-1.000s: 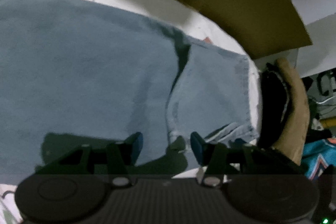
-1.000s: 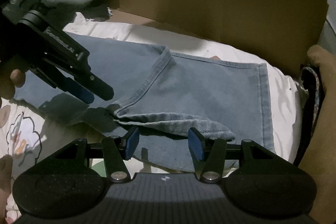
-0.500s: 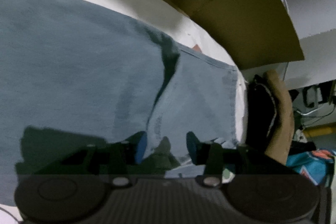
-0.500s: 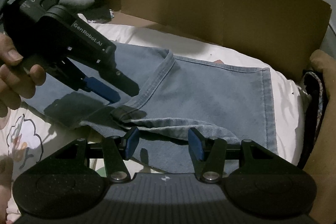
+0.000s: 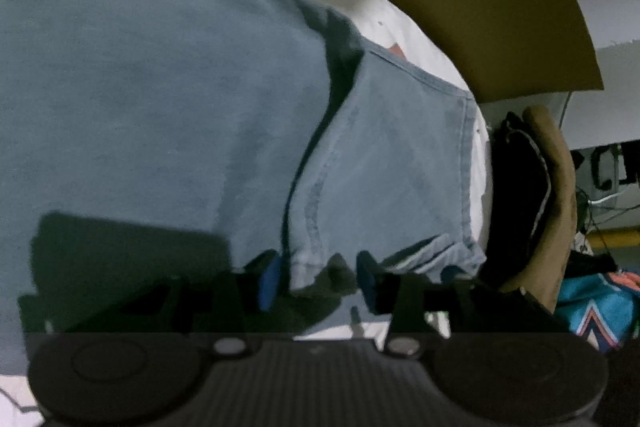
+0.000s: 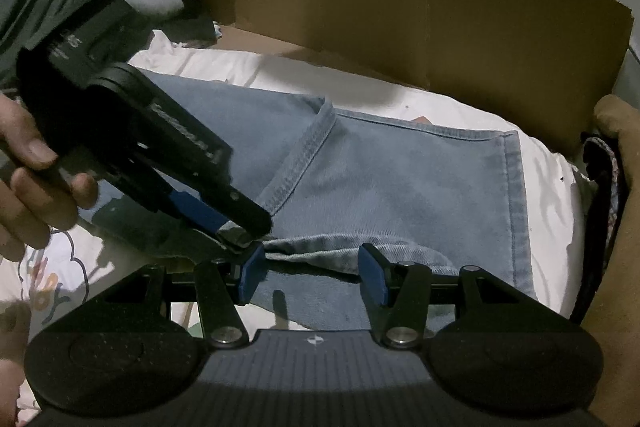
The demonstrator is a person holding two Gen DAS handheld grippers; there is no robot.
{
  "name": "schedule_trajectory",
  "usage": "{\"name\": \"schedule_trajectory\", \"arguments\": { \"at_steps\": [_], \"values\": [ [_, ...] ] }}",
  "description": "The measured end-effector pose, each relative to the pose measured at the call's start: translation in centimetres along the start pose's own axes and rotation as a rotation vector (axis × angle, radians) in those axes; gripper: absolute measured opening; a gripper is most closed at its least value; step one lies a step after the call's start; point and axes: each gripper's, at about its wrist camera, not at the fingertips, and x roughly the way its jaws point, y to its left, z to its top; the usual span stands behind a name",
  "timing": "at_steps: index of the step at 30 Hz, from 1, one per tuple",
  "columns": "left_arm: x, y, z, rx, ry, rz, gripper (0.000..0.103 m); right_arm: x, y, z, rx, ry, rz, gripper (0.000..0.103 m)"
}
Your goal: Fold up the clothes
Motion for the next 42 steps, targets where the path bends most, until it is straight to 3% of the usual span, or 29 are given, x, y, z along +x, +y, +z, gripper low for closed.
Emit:
{"name": "schedule_trajectory", "arguments": {
  "at_steps": [1, 2, 3, 8, 25, 35, 42],
  "values": [
    [0.0, 0.1, 0.0, -0.007, -0.002, -0.005, 0.035, 0.0, 0.0, 0.0, -0.003, -0.003, -0.001, 0.059],
    [-0.1, 0.2, 0.0, -0.016, -0.006, -0.006, 0.021, -0.1, 0.0, 0.0, -0.006, -0.005, -0.002, 0.058],
    [-0.3, 0.3, 0.0, -0.02, -0.013, -0.002, 0.016, 0.0, 0.0, 0.1, -0.005, -0.008, -0.004, 0.059],
    [-2.2, 0.1, -0.3, -0.022, -0.047, -0.069, 0.011, 0.0, 0.4, 0.8, -0.039, -0.023, -0.008, 0.059],
    [-4.1, -2.0, 0.8, -0.026, -0.103, -0.166, 0.009, 1.3, 1.8, 1.7, -0.077, -0.022, 0.001, 0.059],
    [-5.2, -2.4, 0.9, -0.009, -0.115, -0.194, 0.009, 1.3, 3.6, 2.4, -0.279, -0.084, -0.066, 0.059],
    [-5.8, -2.7, 1.0, -0.028, -0.11, -0.233, 0.009, 1.9, 5.3, 2.1, -0.419, -0.081, -0.098, 0.058]
  ]
}}
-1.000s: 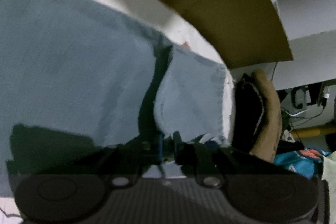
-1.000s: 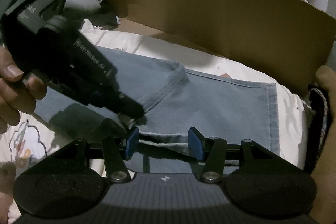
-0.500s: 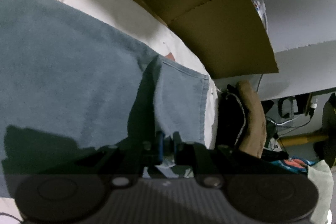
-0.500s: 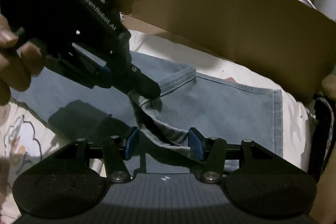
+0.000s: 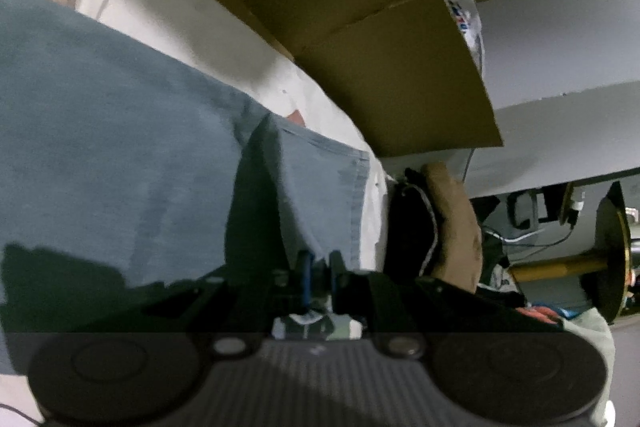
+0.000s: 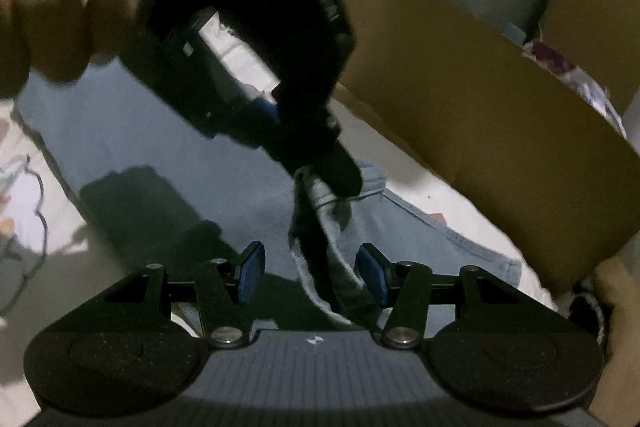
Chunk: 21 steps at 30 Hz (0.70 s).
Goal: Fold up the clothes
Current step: 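Grasp the hem edge of the folded blue pants with the right gripper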
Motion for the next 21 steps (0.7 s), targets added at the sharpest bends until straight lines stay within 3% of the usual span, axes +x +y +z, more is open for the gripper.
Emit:
{"name": "schedule_trajectory", "arguments": {
  "at_steps": [1, 4, 8, 12, 21],
  "values": [
    [-0.1, -0.1, 0.1, -0.004, -0.005, -0.008, 0.009, 0.0, 0.0, 0.0, -0.017, 0.007, -0.022, 0.056],
    [-0.3, -0.2, 0.4, -0.005, -0.012, -0.016, 0.009, 0.1, -1.0, -0.1, -0.006, 0.039, -0.062, 0.026],
    [-0.6, -0.2, 0.6, -0.005, -0.033, -0.009, 0.015, 0.2, -2.8, -0.3, 0.064, 0.049, -0.081, 0.012],
    [-0.9, 0.4, 0.9, -0.006, -0.04, 0.036, 0.027, 0.3, -4.7, -0.2, 0.146, 0.051, -0.086, 0.01],
    [-1.3, 2.5, 0.5, -0.037, -0.03, 0.106, 0.03, 1.0, -9.6, -0.5, 0.33, 0.048, -0.081, 0.01]
  ]
}}
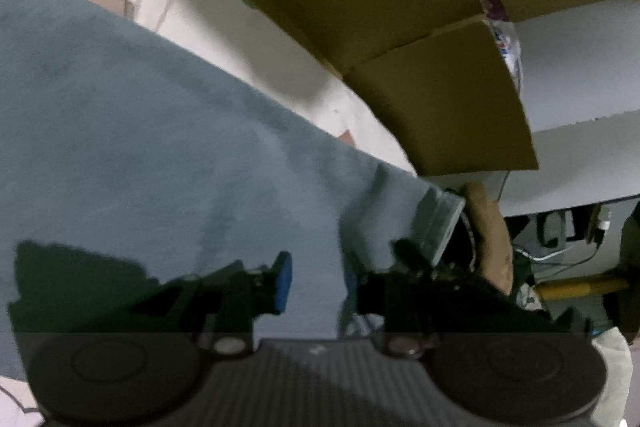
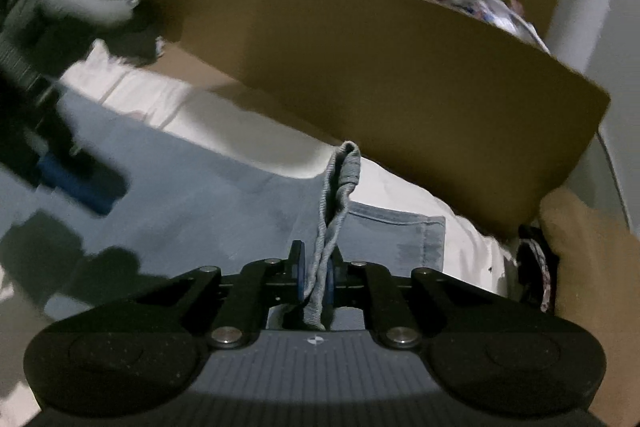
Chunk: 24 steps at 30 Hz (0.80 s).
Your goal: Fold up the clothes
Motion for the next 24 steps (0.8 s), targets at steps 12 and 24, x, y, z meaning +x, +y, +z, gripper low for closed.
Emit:
{"name": "schedule_trajectory", "arguments": {
  "at_steps": [12, 24],
  "values": [
    [-0.1, 1.0, 0.0, -0.004, 0.011, 0.044, 0.033, 6.0, -6.3, 0.5, 0.227, 0.116, 0.005, 0.011],
    [-0.1, 2.6, -0.5, -0.018, 0.028, 0.077, 0.034, 8.1, -7.7, 0.1, 0.283, 0.141, 0.001, 0.005]
  ]
}}
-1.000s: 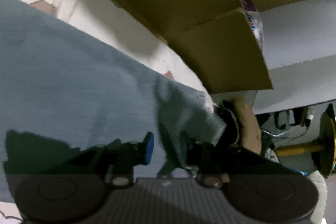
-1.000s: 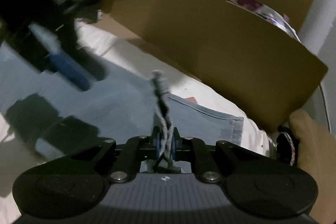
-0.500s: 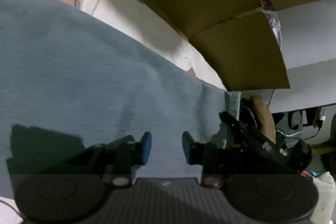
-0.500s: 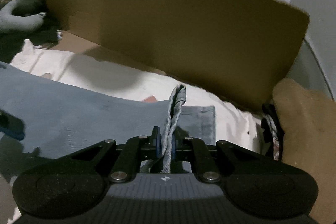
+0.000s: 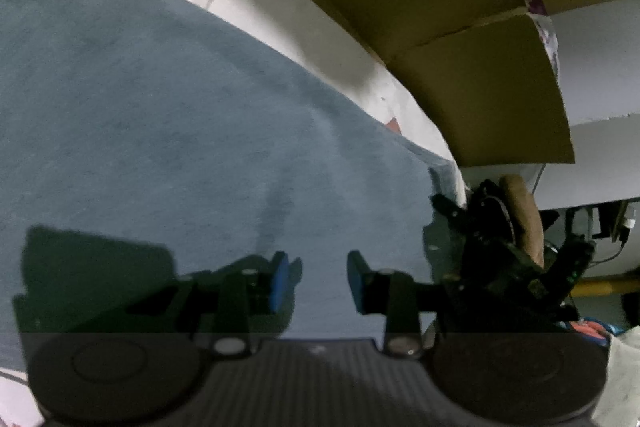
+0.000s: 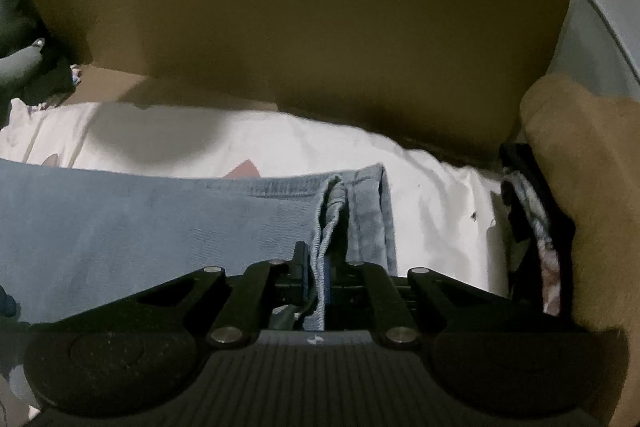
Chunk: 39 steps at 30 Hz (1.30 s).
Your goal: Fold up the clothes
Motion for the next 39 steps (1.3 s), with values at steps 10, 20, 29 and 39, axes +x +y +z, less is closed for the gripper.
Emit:
{"name": "schedule_trajectory", "arguments": {
  "at_steps": [10, 20, 29, 39],
  "values": [
    [0.5, -0.2, -0.3, 0.027, 0.007, 0.027, 0.035, 0.2, -0.2, 0.9, -0.028, -0.026, -0.049, 0.005],
    [0.5, 1.0, -0.8, 0.019, 0.019, 0.029, 0.035, -0.7, -0.7, 2.6, -0.015, -0.068, -0.109, 0.004],
    [0.5, 1.6, -0.9, 0.033, 0.028, 0.036, 0.038, 0.5, -0.6, 1.9, -0.034, 0.009, -0.127, 0.004],
    [1.1, 2.3, -0.6, 0.023, 0.021, 0.036, 0.038, 0.2, -0.1, 2.1, -0.038, 0.058, -0.16, 0.004]
  ]
}}
